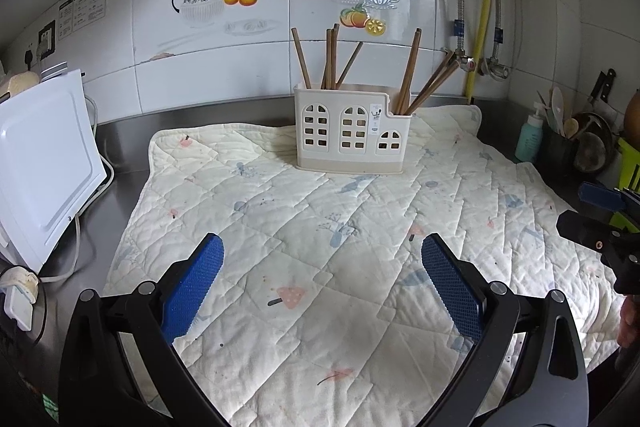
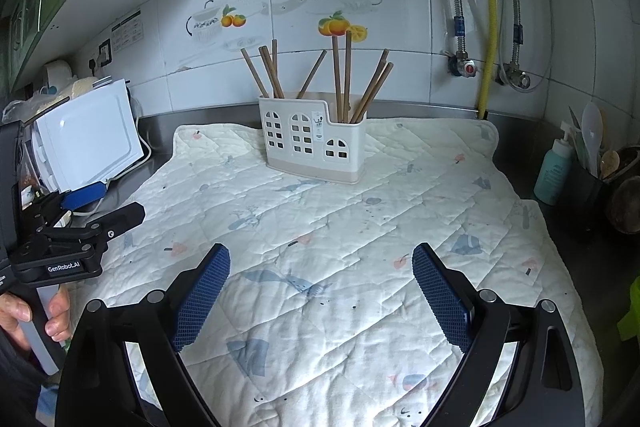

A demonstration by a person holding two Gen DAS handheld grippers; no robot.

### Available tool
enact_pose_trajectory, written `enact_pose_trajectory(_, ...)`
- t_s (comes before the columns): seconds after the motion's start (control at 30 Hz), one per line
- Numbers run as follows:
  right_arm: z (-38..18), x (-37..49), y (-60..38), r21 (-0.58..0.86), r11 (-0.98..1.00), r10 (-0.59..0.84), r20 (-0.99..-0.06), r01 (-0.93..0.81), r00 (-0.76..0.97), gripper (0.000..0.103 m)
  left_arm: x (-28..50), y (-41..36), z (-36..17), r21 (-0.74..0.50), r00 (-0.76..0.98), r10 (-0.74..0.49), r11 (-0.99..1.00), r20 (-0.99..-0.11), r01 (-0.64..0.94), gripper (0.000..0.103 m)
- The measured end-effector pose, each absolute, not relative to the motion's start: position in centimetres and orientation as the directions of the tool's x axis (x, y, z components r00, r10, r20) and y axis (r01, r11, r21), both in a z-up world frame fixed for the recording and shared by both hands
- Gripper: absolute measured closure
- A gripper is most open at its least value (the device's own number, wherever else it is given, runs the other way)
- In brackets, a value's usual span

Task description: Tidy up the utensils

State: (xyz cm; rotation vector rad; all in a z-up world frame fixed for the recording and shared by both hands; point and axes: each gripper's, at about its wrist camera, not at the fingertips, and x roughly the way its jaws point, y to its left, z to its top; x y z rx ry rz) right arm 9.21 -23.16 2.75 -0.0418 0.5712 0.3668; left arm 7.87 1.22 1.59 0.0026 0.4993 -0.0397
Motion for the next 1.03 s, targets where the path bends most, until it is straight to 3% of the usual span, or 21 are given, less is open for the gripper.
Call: enact_pose_trajectory(1.03,2.35,9.15,-22.87,0.054,0.937,0.318,-0.545,-0.346,0.775,0.013,7.88,1.34,1.15,-0.027,0.869,-0.062,0.998,-0.491,0.056,0.005)
